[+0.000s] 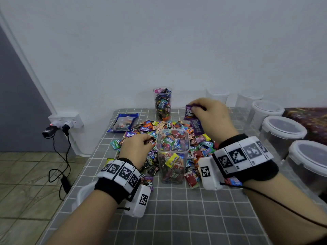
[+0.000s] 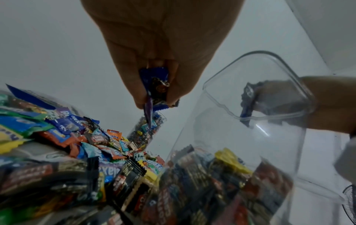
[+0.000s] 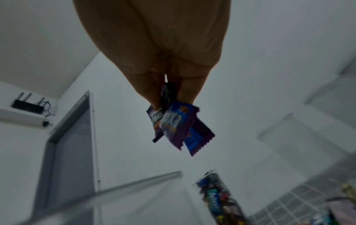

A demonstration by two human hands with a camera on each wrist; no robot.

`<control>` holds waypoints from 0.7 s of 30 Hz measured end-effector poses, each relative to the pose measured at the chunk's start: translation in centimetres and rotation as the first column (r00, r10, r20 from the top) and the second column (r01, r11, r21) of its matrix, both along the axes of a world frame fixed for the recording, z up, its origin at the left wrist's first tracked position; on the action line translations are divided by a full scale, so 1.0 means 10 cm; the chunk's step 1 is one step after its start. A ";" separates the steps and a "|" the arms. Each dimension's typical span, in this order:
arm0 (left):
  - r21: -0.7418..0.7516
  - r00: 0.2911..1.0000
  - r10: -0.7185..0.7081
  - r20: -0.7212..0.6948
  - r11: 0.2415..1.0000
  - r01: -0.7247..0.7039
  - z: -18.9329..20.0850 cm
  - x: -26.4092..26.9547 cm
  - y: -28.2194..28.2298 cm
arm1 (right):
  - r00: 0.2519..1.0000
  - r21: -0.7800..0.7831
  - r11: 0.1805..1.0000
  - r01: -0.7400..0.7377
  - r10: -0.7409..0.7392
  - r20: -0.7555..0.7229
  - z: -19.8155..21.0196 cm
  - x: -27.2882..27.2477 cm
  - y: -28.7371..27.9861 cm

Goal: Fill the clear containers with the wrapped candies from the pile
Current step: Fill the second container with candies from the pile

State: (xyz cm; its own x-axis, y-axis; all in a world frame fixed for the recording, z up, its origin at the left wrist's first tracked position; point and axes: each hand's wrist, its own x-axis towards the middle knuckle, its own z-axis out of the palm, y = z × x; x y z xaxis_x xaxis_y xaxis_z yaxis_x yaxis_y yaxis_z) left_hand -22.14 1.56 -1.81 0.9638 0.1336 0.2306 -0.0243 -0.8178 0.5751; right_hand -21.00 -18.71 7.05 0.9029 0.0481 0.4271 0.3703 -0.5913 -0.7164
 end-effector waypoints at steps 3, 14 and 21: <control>-0.008 1.000 -0.001 0.010 1.000 0.001 -0.01 0.00 0.00 | 0.997 0.052 0.996 -0.077 0.077 -0.010 0.06 -0.07 0.14; -0.023 0.999 -0.018 0.037 1.000 0.018 0.02 -0.04 -0.01 | 0.983 -0.152 0.975 -0.164 0.149 -0.110 -0.27 -0.21 0.31; -0.052 0.999 -0.014 0.043 0.999 0.016 0.04 -0.07 -0.03 | 0.976 -0.365 0.906 -0.216 0.189 -0.109 -0.24 -0.23 0.33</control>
State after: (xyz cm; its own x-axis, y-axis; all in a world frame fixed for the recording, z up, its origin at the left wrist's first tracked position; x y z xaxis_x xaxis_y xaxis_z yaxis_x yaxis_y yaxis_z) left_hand -22.85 1.25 -1.37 0.9552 0.1320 0.2650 -0.0620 -0.7862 0.6149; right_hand -23.27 -15.46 4.66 0.8835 0.3762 0.2792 0.4679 -0.7374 -0.4871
